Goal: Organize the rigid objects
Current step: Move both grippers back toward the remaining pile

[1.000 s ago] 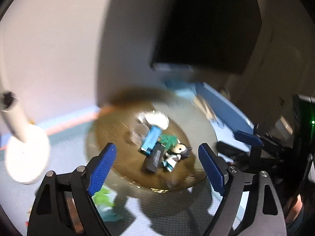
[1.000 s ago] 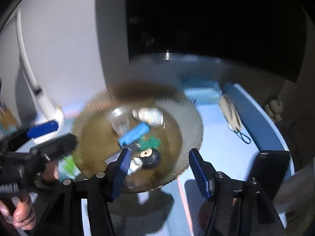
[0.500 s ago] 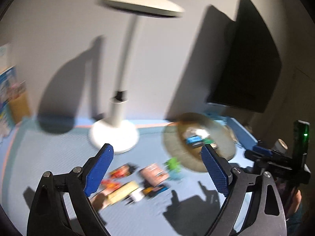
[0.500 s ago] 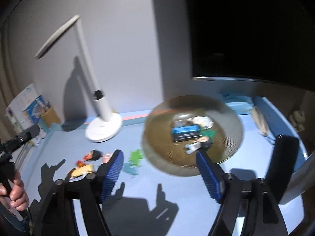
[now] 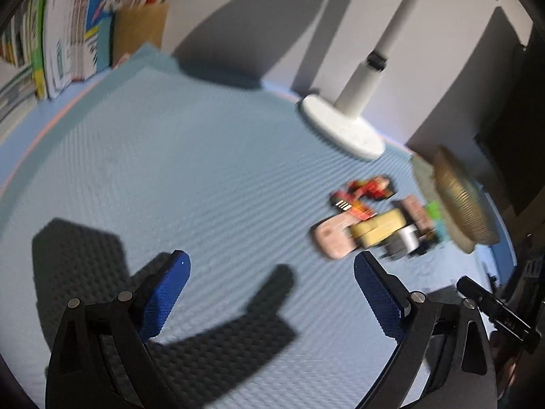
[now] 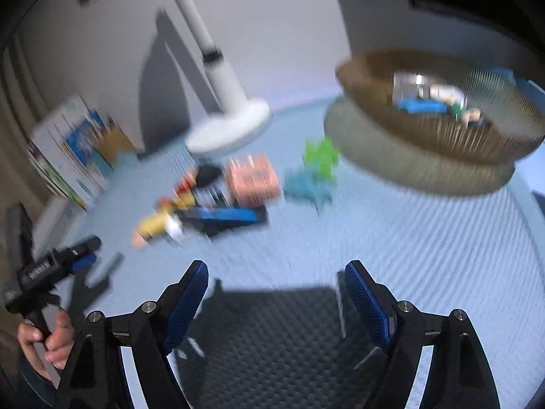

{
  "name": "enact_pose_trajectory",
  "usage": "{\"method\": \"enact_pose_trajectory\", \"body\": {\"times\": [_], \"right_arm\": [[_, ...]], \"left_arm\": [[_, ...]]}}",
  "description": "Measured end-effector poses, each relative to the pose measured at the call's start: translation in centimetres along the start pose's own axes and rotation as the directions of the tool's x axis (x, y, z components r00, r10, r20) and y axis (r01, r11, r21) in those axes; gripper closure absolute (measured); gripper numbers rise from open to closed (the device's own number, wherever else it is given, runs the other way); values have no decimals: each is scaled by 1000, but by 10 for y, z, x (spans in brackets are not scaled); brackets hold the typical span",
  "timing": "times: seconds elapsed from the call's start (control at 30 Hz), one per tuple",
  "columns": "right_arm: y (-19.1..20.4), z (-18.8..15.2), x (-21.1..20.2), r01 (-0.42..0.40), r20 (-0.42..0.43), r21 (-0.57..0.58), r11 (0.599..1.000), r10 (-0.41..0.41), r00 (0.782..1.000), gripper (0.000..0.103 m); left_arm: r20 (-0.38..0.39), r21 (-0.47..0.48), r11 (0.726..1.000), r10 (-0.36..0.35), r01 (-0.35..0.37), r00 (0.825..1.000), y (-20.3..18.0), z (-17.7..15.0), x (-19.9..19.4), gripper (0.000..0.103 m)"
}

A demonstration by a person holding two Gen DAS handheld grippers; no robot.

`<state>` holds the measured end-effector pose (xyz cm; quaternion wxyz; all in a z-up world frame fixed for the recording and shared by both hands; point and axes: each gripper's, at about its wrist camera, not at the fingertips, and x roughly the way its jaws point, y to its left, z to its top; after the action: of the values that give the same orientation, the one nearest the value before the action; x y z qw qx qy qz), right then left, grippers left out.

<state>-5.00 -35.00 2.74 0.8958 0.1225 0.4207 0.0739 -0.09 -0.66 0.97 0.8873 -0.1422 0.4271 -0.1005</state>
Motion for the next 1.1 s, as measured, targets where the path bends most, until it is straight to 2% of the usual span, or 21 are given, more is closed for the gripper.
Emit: {"method": "enact_pose_trajectory", "body": {"times": [0.1, 0.13, 0.2, 0.43, 0.63, 0.77, 0.87, 0.97, 1.03, 1.1], "right_arm": [[11, 2, 4, 43, 13, -67, 997, -42, 999, 19], [13, 2, 8, 50, 3, -72, 996, -50, 999, 17], [12, 2, 16, 68, -25, -71, 995, -70, 997, 17], [9, 2, 16, 76, -13, -54, 996, -77, 997, 17], [7, 1, 12, 111, -14, -52, 993, -112, 994, 17], [7, 1, 13, 151, -46, -35, 988, -152, 987, 17], [9, 1, 6, 141, -81, -48, 989, -144, 986, 17], [5, 14, -1, 141, -84, -43, 989, -145, 986, 17], [-2, 27, 0, 157, -74, -17, 987, -158, 985, 17], [-11, 39, 1, 148, -59, 15, 989, -147, 987, 20]], "left_arm": [[33, 25, 1000, -16, 15, 999, -6, 0, -3, 6], [20, 34, 999, -12, 11, 1000, -8, -2, -1, 6], [0, 39, 999, -15, 15, 1000, -9, -2, 1, 6], [12, 0, 998, -60, 60, 998, 0, -1, -1, 6], [6, 28, 999, -28, 28, 1000, -5, -4, 2, 6], [-43, 105, 994, 23, -19, 999, -15, -3, 8, 6], [-113, 261, 965, 74, -42, 991, -30, 1, 12, 6], [-71, 411, 909, 112, -73, 991, -45, 10, 13, 6], [-67, 469, 881, 110, -66, 992, -52, 16, 19, 7], [-95, 508, 861, 80, -21, 992, -57, 23, 29, 19]]}}
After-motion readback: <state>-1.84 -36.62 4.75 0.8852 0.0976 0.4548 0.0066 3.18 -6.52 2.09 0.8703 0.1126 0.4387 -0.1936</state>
